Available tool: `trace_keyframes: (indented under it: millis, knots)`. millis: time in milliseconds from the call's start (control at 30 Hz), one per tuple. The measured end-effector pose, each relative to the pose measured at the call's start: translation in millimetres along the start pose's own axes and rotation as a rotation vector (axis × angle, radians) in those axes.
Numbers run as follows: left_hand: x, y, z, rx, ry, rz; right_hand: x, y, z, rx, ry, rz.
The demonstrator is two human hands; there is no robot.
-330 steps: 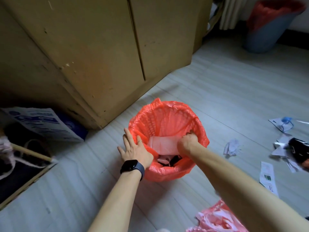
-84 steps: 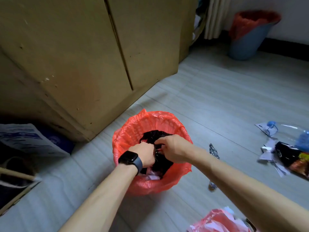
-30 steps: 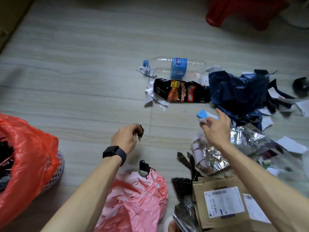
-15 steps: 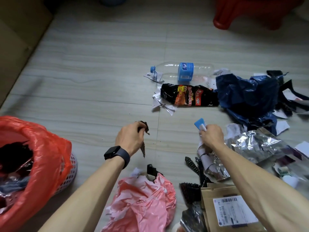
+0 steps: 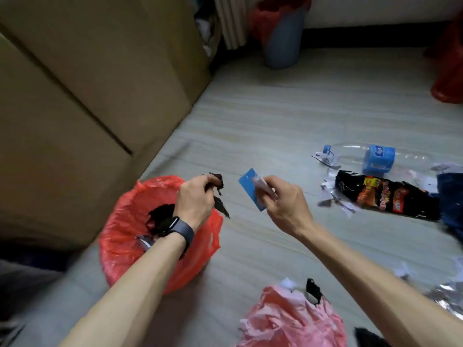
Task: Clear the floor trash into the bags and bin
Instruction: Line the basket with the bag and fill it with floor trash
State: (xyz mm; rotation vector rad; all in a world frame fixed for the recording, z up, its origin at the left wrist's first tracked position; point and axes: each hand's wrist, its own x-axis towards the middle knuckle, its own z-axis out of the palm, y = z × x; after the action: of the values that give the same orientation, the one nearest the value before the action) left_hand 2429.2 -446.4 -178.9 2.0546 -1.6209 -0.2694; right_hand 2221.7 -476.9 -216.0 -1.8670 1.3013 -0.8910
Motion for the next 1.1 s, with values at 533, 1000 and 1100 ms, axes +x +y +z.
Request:
trace_keyframes:
  millis: [533, 1000, 1100]
  knots:
    - [-81.8, -175.2, -82.1, 0.159, -0.379, -0.315, 4.3, -94.0, 161.8, -0.517, -0.518, -0.339]
    - [-17.8, -10.4, -3.1, 0.139, -0.350, 0.047, -55.1, 52.6, 11.5, -0.367, -0.219, 0.067]
    - [-11.2, 33.2, 48.2, 0.099, -0.436, 0.124, -54.3, 103.5, -16.7, -0.465, -0.258, 0.247]
